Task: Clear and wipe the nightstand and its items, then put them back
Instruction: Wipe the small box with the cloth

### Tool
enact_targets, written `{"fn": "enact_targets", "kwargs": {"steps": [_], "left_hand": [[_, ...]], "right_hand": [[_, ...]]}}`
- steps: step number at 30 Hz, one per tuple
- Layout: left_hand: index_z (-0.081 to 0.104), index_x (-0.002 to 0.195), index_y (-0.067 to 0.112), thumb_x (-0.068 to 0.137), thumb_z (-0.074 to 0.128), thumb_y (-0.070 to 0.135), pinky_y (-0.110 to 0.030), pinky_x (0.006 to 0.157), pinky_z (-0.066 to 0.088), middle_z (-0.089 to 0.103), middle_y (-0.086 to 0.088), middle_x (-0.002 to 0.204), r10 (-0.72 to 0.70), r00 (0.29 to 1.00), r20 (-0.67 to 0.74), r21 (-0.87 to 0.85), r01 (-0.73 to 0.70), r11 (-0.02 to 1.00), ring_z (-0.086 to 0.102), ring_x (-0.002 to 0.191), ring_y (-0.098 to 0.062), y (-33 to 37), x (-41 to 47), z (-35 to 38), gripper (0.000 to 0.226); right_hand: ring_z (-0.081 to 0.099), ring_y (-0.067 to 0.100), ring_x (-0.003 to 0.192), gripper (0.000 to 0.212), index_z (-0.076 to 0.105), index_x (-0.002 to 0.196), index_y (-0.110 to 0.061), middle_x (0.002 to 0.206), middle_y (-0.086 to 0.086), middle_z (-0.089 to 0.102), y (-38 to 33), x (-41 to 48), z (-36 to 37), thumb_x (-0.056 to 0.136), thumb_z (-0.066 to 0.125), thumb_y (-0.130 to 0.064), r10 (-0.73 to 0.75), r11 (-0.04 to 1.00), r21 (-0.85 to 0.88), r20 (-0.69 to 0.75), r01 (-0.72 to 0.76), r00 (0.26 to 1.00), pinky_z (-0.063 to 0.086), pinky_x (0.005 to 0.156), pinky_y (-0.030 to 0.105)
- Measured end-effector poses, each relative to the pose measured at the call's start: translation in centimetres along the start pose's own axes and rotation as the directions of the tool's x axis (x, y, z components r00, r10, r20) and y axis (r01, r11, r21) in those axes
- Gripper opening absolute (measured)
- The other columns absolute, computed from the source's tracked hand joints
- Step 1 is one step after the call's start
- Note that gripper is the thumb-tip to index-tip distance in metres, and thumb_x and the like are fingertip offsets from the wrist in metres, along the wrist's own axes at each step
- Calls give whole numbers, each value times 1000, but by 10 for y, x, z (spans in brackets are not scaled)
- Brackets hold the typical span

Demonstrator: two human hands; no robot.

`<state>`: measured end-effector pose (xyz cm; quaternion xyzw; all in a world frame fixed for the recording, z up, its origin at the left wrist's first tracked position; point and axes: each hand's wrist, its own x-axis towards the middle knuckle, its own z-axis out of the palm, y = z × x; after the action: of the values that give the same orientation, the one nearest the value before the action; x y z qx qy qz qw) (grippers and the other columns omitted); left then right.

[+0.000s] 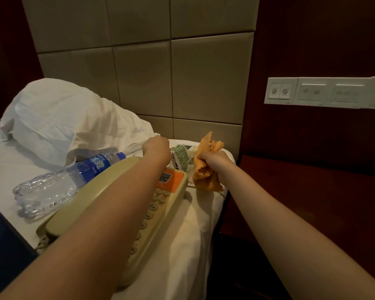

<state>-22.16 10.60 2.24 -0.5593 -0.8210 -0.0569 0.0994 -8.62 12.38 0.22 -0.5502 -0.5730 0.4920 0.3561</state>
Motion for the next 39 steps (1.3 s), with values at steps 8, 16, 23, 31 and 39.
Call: {"fn": "enact_targets", "kwargs": {"steps": [8, 16, 23, 31, 39], "left_hand": [[59, 111, -2, 88, 54, -4, -34, 81, 48, 61, -18, 113, 78, 967, -243, -10, -82, 997, 60, 105, -33, -10, -10, -39, 23], [66, 112, 5, 88, 57, 5, -36, 79, 49, 65, -17, 107, 203, 898, -390, -111, -265, 958, 62, 100, -34, 13, -44, -84, 26], [67, 108, 13, 90, 53, 13, -36, 84, 49, 67, -10, 109, 448, 772, -451, -133, -554, 822, 62, 101, -28, 55, -102, -99, 22], [61, 112, 8, 93, 51, 15, -31, 80, 42, 58, -9, 116, 710, 512, -484, -12, -815, 580, 55, 107, -25, 101, -144, -88, 23], [18, 143, 22, 79, 70, 7, -36, 105, 38, 36, -11, 139, 435, 808, -398, -853, -501, 149, 39, 128, -21, 139, -197, -34, 85]], "right_hand": [[53, 26, 98, 40, 46, 129, -5, 87, 4, 52, -13, -18, -21, 93, 51, -20, -5, 995, 95, -86, 14, 996, 40, 80, 33], [55, 29, 113, 45, 42, 132, -5, 125, 13, 57, -25, -58, -51, 92, 54, -21, 21, 955, 297, -118, 15, 993, 43, 84, 34], [63, 25, 90, 51, 55, 117, -12, 107, 8, 65, -26, -102, -90, 78, 70, -41, 72, 827, 562, -113, 4, 991, 49, 93, 42], [56, 20, 68, 22, 48, 101, -8, 83, 9, 54, 5, -145, -148, 85, 63, -9, 60, 852, 518, -241, 76, 969, 54, 81, 42], [60, 25, 67, 39, 52, 117, -3, 84, 14, 61, 81, -175, -187, 84, 66, -16, 177, 848, 527, -186, -54, 967, 53, 40, 31]]}}
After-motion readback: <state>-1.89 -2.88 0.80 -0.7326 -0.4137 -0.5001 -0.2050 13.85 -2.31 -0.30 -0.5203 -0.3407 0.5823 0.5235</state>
